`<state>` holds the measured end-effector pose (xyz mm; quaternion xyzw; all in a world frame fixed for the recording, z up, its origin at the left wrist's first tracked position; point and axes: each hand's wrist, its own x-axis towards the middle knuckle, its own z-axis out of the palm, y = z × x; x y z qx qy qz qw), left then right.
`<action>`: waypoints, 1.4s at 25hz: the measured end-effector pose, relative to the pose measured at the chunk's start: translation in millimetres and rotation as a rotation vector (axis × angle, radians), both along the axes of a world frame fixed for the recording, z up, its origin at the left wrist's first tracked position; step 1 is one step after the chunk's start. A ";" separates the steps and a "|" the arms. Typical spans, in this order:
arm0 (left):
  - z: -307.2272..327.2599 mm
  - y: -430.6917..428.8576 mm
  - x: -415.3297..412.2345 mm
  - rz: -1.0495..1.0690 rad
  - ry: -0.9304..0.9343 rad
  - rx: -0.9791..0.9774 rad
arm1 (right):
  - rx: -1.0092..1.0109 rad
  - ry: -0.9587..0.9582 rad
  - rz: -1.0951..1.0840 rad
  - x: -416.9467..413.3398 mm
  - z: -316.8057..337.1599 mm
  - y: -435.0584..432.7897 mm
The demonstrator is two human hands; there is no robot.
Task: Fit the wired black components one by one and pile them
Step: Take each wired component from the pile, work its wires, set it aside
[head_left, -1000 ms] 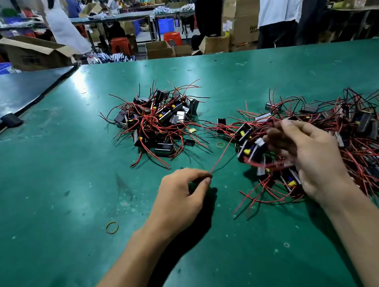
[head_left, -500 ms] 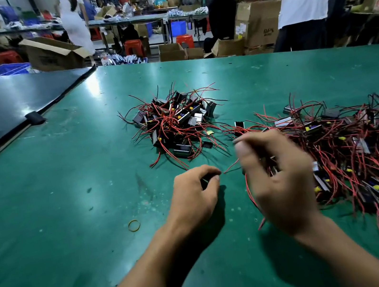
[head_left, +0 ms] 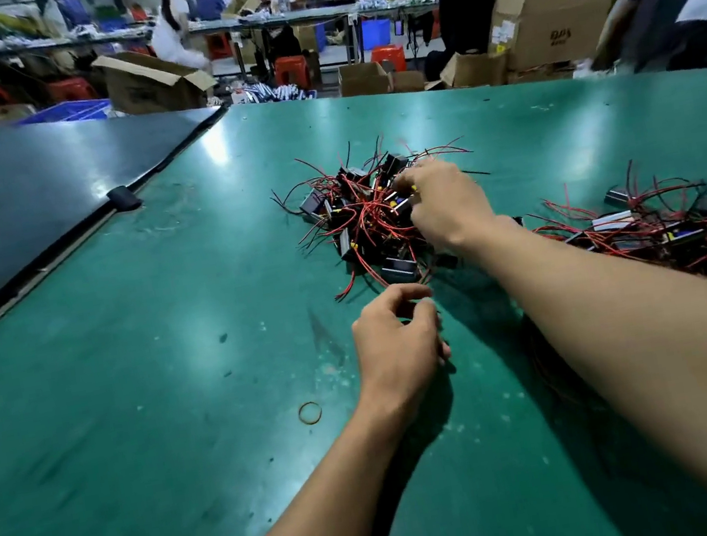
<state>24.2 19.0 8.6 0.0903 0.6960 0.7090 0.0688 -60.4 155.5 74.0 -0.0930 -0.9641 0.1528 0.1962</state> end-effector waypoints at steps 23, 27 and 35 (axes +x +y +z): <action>27.7 -21.0 -24.0 -0.035 -0.043 0.398 | -0.237 -0.258 0.114 46.9 65.4 -49.3; 23.9 -36.1 -40.4 0.000 -0.119 0.346 | -0.559 -0.432 0.132 37.0 43.3 -62.9; 3.4 -45.1 -53.4 0.303 -0.058 0.198 | -0.467 -0.160 0.026 -29.7 8.6 -71.6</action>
